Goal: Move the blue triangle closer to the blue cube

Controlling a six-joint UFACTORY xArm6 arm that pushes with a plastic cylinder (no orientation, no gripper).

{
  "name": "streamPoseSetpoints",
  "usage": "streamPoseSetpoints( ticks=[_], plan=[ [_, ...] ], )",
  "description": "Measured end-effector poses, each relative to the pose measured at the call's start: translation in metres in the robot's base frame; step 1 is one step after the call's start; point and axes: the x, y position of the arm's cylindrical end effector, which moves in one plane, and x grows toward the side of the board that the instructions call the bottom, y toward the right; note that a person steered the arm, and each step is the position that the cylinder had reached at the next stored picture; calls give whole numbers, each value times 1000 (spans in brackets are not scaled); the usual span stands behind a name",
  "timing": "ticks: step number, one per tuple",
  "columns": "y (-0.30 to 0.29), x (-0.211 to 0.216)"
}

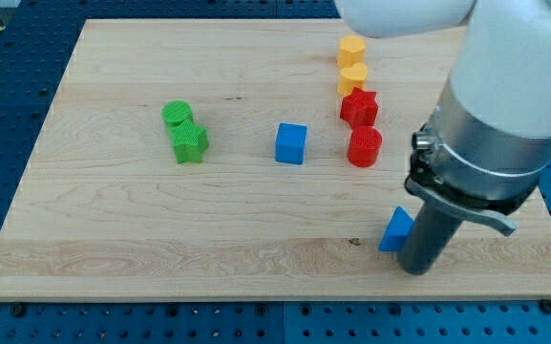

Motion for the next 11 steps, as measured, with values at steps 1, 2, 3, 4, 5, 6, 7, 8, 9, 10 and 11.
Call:
streamPoseSetpoints(
  ticks=[1, 2, 3, 4, 5, 6, 7, 8, 9, 10, 11],
  plan=[
    [2, -20],
    [-4, -45],
    [-18, -64],
    [-13, -69],
    [-16, -73],
    [-42, -75],
    [-70, -75],
    [-103, -75],
    [-130, -75],
    [-131, -79],
    [-111, -93]
  ],
)
